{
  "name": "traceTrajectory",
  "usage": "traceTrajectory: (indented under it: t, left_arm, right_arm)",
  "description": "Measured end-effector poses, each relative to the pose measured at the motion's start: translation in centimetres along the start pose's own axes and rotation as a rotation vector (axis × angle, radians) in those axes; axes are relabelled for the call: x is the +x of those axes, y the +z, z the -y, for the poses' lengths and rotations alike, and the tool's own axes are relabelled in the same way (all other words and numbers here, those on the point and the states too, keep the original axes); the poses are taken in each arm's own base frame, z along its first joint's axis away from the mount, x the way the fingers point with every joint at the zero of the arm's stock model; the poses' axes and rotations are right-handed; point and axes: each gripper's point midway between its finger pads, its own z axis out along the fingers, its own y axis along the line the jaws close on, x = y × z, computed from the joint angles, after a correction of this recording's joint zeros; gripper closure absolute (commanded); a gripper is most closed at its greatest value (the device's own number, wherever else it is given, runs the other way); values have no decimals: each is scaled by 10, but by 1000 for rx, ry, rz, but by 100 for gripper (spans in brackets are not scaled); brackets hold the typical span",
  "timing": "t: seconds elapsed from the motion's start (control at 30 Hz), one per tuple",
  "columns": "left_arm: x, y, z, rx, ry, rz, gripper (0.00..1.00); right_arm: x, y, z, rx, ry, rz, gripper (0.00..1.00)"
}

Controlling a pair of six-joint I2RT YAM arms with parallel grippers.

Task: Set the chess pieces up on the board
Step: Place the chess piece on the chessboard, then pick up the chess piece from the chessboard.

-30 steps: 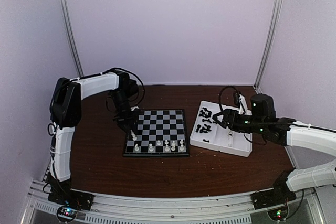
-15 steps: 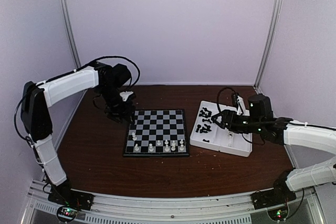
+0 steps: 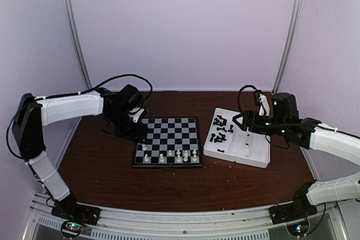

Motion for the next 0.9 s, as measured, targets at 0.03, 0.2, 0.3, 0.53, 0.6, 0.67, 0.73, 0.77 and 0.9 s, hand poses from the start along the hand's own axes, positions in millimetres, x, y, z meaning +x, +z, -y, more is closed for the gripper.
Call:
traceTrajectory:
  t: [0.03, 0.2, 0.3, 0.53, 0.6, 0.67, 0.73, 0.77, 0.9]
  left_arm:
    - [-1, 2, 0, -5, 2, 13, 33]
    - [-15, 3, 2, -9, 0, 74, 42]
    - [-19, 5, 2, -13, -2, 91, 44]
    - [-17, 22, 0, -27, -2, 61, 49]
    - [-16, 26, 0, -29, -2, 52, 53]
    - [-14, 31, -1, -32, -2, 39, 56]
    - [-12, 35, -1, -36, -3, 26, 57]
    - [-11, 37, -2, -38, -3, 21, 57]
    - [-9, 41, -2, -42, -5, 10, 64]
  right_arm:
    - [-2, -2, 0, 4, -5, 5, 31]
    - [-4, -4, 1, 18, -20, 6, 31]
    - [-2, -4, 3, 22, -20, -1, 31]
    - [-1, -2, 5, 28, -17, -6, 31]
    - [0, -2, 5, 30, -16, -8, 31]
    - [0, -2, 5, 31, -16, -8, 31]
    - [0, -2, 6, 31, -15, -9, 31]
    - [0, -2, 5, 31, -15, -8, 31]
    - [-1, -2, 6, 32, -14, -8, 31]
